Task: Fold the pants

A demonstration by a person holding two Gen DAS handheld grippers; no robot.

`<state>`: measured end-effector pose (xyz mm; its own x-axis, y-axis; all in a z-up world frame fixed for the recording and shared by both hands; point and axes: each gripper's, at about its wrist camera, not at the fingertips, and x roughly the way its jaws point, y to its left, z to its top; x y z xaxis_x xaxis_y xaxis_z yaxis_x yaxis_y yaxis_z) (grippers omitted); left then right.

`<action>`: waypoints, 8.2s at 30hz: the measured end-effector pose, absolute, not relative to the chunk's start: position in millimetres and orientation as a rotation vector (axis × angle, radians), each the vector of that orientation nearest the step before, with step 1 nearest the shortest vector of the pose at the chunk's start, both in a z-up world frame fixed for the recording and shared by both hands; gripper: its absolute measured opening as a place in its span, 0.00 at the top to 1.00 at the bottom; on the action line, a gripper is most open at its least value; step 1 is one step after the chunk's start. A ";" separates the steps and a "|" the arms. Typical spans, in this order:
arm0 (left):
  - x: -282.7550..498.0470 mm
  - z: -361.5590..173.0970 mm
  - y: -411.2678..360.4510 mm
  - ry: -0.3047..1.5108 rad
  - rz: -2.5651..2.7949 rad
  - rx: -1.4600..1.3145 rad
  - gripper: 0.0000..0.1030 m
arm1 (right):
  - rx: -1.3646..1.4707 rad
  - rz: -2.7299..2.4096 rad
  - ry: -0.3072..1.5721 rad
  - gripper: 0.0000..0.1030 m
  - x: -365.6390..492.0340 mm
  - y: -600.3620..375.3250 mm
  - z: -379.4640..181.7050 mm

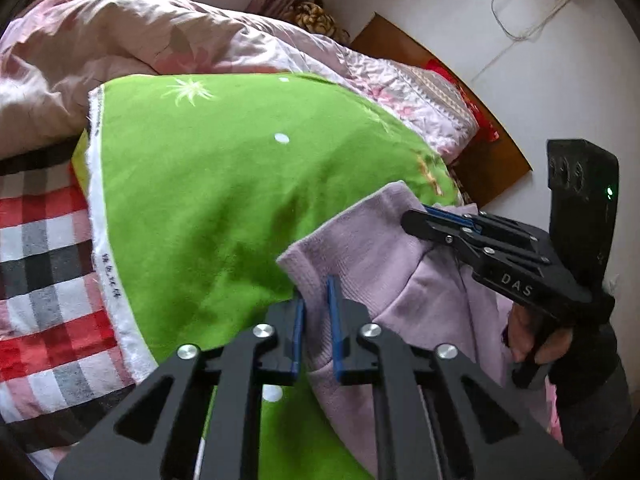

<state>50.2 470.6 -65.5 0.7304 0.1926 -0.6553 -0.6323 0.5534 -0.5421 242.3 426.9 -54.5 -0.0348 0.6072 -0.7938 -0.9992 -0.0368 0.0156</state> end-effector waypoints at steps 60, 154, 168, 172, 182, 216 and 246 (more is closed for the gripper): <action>199.6 6.6 435.8 0.621 0.200 -0.714 0.91 | -0.598 1.126 0.672 0.94 163.9 180.6 -52.0; 142.0 -20.2 362.4 0.770 0.207 -0.626 0.02 | -0.170 0.984 0.897 0.35 262.4 62.2 -80.0; 149.4 13.9 215.2 0.816 -0.014 -0.446 0.02 | -0.121 0.652 0.815 0.14 241.2 -37.2 -33.1; 153.7 2.8 125.7 0.870 -0.174 -0.313 0.02 | -0.077 0.512 0.832 0.14 216.2 -108.3 -36.0; 183.4 -42.4 -9.3 1.024 -0.324 -0.069 0.02 | 0.024 0.036 0.973 0.14 160.8 -299.4 -88.7; 132.4 11.2 110.9 0.729 -0.241 -0.378 0.02 | -0.177 0.274 0.825 0.05 176.2 -153.6 -32.1; 29.4 -59.4 424.5 0.567 0.272 -1.003 0.02 | -0.624 1.057 0.789 0.05 180.5 266.4 -89.0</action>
